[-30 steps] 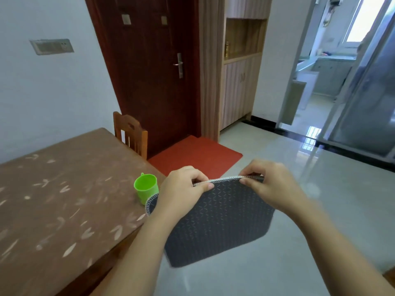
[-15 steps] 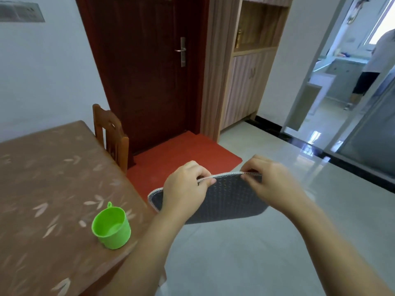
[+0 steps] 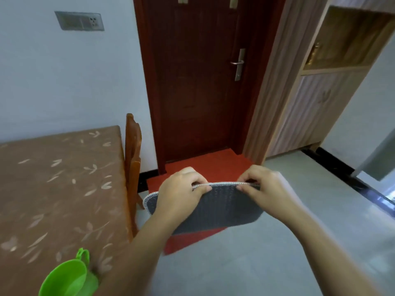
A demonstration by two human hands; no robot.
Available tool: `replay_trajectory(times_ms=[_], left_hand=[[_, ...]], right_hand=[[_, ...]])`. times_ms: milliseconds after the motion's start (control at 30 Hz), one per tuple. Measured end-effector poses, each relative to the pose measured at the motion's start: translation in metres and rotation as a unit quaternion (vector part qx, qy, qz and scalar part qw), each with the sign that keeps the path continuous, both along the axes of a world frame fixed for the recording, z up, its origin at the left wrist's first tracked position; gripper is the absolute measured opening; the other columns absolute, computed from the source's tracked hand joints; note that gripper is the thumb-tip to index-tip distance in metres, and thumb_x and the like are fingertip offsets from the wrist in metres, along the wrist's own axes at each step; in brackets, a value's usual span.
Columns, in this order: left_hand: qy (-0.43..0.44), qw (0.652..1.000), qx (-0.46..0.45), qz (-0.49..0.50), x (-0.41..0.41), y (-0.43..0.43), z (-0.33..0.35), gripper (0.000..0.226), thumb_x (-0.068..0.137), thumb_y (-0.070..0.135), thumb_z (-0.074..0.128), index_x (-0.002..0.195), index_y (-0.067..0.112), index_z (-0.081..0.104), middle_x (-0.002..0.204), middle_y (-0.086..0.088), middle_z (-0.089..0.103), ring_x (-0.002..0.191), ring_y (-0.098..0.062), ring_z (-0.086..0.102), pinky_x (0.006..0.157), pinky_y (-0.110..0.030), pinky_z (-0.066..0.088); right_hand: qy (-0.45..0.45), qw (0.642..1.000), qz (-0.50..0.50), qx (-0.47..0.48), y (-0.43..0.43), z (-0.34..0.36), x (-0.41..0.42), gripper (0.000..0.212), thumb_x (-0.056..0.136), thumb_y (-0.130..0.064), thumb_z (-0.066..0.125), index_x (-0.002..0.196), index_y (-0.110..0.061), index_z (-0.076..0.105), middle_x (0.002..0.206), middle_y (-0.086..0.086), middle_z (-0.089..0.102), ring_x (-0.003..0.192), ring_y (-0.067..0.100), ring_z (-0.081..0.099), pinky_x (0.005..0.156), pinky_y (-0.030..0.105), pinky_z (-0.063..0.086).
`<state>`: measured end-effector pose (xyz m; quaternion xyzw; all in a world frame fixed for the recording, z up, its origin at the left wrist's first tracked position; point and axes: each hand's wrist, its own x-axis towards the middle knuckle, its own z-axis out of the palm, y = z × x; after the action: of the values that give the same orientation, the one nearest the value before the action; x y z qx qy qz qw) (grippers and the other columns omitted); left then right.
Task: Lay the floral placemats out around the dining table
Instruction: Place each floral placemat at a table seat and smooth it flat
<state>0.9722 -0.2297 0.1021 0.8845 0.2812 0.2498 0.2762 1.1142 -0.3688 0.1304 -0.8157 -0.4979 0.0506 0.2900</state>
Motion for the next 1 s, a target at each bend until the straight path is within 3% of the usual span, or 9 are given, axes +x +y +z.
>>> replay_trajectory(times_ms=[267, 367, 467, 600, 800, 1000], left_hand=[[-0.005, 0.993, 0.029, 0.116, 0.001, 0.071, 0.023, 0.007, 0.077, 0.03, 0.068, 0.07, 0.027, 0.067, 0.077, 0.012, 0.062, 0.077, -0.008, 0.055, 0.07, -0.033, 0.045], [0.011, 0.984, 0.046, 0.17, -0.009, 0.104, 0.029, 0.007, 0.077, 0.031, 0.069, 0.071, 0.028, 0.067, 0.078, 0.015, 0.061, 0.075, -0.008, 0.054, 0.065, -0.029, 0.041], [0.027, 0.975, 0.031, 0.218, -0.025, 0.14, 0.031, 0.017, 0.075, 0.031, 0.071, 0.064, 0.037, 0.059, 0.072, 0.021, 0.054, 0.072, -0.006, 0.052, 0.061, -0.024, 0.033], [0.02, 0.958, 0.012, 0.285, -0.053, 0.192, 0.03, 0.03, 0.073, 0.029, 0.073, 0.055, 0.041, 0.052, 0.07, 0.02, 0.056, 0.071, -0.008, 0.054, 0.062, -0.028, 0.037], [-0.007, 0.926, 0.009, 0.377, -0.096, 0.259, 0.028, 0.028, 0.072, 0.028, 0.075, 0.055, 0.039, 0.055, 0.071, 0.02, 0.058, 0.072, -0.003, 0.053, 0.064, -0.028, 0.038], [-0.023, 0.897, 0.02, 0.441, -0.127, 0.293, 0.024, 0.031, 0.07, 0.023, 0.076, 0.056, 0.041, 0.056, 0.07, 0.018, 0.059, 0.073, -0.007, 0.057, 0.066, -0.031, 0.042]], right_hand=[[0.036, 0.984, 0.171, 0.03, 0.115, 0.009, 0.042, 0.012, 0.077, -0.015, 0.069, 0.071, -0.024, 0.063, 0.076, -0.012, 0.06, 0.076, 0.008, 0.057, 0.073, 0.037, 0.048], [0.042, 0.972, 0.226, 0.049, 0.168, 0.009, 0.04, 0.01, 0.077, -0.015, 0.068, 0.072, -0.022, 0.064, 0.075, -0.014, 0.058, 0.075, 0.008, 0.057, 0.071, 0.036, 0.048], [0.043, 0.961, 0.269, 0.048, 0.224, 0.004, 0.031, 0.005, 0.077, -0.017, 0.068, 0.075, -0.02, 0.065, 0.077, -0.011, 0.06, 0.077, 0.01, 0.057, 0.073, 0.036, 0.048], [0.043, 0.936, 0.345, 0.044, 0.304, 0.002, 0.011, 0.013, 0.078, -0.018, 0.068, 0.071, -0.027, 0.061, 0.074, -0.015, 0.057, 0.076, 0.009, 0.056, 0.074, 0.035, 0.048], [0.033, 0.901, 0.431, 0.038, 0.412, 0.005, -0.028, 0.01, 0.079, -0.023, 0.068, 0.074, -0.03, 0.061, 0.075, -0.019, 0.056, 0.078, -0.002, 0.052, 0.072, 0.024, 0.043], [0.046, 0.866, 0.498, 0.022, 0.473, 0.002, -0.061, 0.008, 0.08, -0.024, 0.067, 0.077, -0.03, 0.063, 0.079, -0.017, 0.059, 0.08, 0.003, 0.055, 0.073, 0.024, 0.045]])
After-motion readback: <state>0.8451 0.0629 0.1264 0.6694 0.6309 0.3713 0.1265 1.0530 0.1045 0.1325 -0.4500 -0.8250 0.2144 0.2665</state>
